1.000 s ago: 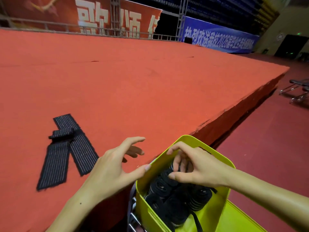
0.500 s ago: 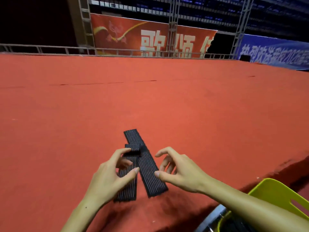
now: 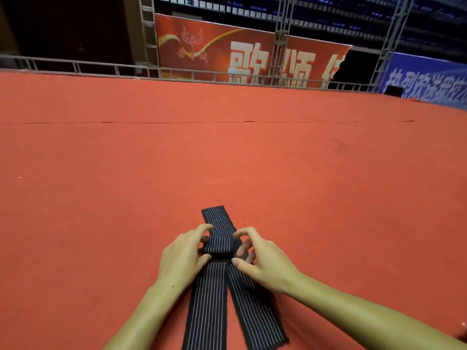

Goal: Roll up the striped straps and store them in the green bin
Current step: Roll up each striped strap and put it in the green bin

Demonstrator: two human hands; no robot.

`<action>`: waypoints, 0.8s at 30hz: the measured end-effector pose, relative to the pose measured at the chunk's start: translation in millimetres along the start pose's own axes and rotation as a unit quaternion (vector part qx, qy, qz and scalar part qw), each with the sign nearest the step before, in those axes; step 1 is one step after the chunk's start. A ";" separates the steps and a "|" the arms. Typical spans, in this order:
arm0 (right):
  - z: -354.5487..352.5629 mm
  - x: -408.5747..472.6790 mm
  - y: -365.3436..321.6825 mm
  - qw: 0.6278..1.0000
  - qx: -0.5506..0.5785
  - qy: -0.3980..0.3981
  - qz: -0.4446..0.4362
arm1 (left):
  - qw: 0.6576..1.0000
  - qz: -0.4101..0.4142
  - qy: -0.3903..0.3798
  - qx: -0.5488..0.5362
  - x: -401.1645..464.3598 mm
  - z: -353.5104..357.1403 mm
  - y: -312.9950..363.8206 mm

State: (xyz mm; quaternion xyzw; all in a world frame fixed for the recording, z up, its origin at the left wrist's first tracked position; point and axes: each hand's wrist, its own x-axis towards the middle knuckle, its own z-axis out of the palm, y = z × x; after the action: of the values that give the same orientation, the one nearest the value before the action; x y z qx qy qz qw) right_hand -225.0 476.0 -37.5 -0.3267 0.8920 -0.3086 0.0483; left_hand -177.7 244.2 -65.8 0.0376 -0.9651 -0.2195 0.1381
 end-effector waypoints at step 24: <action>-32.5 12.5 -88.7 0.894 0.448 0.015 -0.008 | 0.907 0.103 0.093 -0.398 -62.3 -116.7 14.5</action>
State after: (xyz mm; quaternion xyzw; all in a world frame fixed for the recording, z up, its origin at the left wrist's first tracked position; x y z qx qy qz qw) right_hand -195.1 432.4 41.7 -0.2730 0.6569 -0.6809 0.1739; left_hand -85.2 217.3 25.8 -0.0994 -0.7785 -0.5657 0.2529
